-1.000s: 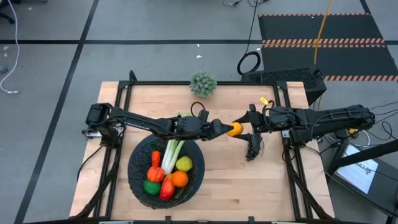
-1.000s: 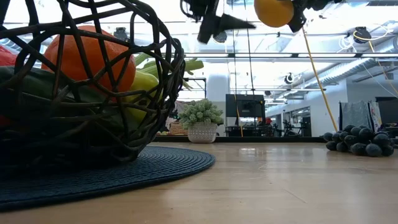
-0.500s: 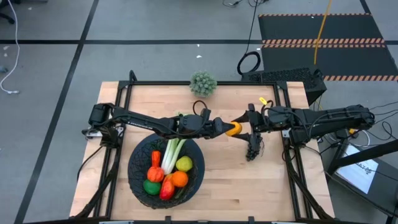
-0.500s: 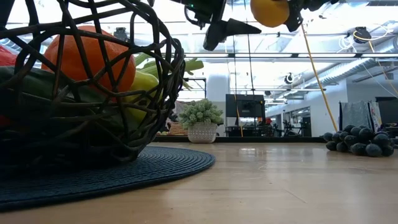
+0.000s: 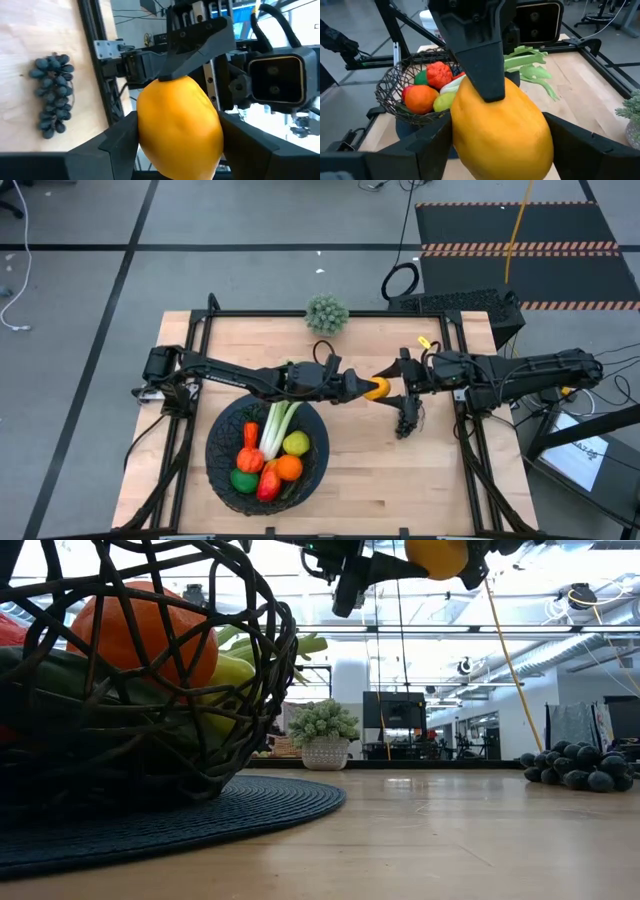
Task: Build produce basket
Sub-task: Put the yellow lemon into the black wire basket
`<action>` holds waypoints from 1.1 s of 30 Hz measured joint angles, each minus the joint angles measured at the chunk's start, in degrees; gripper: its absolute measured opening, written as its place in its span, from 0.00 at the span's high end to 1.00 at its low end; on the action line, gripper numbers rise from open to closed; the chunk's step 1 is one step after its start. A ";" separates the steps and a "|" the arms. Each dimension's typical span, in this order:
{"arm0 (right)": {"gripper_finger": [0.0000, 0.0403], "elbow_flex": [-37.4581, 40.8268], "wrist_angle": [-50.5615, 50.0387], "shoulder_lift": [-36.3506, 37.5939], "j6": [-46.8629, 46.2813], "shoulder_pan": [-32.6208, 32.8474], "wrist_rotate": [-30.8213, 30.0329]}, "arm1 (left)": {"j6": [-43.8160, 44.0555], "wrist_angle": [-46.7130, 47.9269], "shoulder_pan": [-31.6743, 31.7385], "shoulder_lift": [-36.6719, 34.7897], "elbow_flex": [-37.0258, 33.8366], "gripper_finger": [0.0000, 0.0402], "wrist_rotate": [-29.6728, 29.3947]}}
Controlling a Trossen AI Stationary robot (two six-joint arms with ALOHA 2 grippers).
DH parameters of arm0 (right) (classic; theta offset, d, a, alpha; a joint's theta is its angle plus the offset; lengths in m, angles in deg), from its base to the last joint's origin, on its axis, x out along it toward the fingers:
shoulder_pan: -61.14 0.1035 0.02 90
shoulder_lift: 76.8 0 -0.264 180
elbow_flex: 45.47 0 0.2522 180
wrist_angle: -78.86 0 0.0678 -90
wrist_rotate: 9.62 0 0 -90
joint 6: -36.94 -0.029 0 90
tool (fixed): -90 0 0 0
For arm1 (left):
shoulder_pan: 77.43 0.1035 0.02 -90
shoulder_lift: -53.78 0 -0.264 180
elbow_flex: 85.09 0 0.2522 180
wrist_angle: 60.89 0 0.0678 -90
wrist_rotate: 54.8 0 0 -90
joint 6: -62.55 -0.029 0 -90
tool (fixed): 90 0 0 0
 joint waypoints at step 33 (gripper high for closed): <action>0.11 -0.04 -8.39 15.88 -18.21 0.02 11.50 | -5.72 56.63 -4.27 -23.48 0.07 0.39 18.22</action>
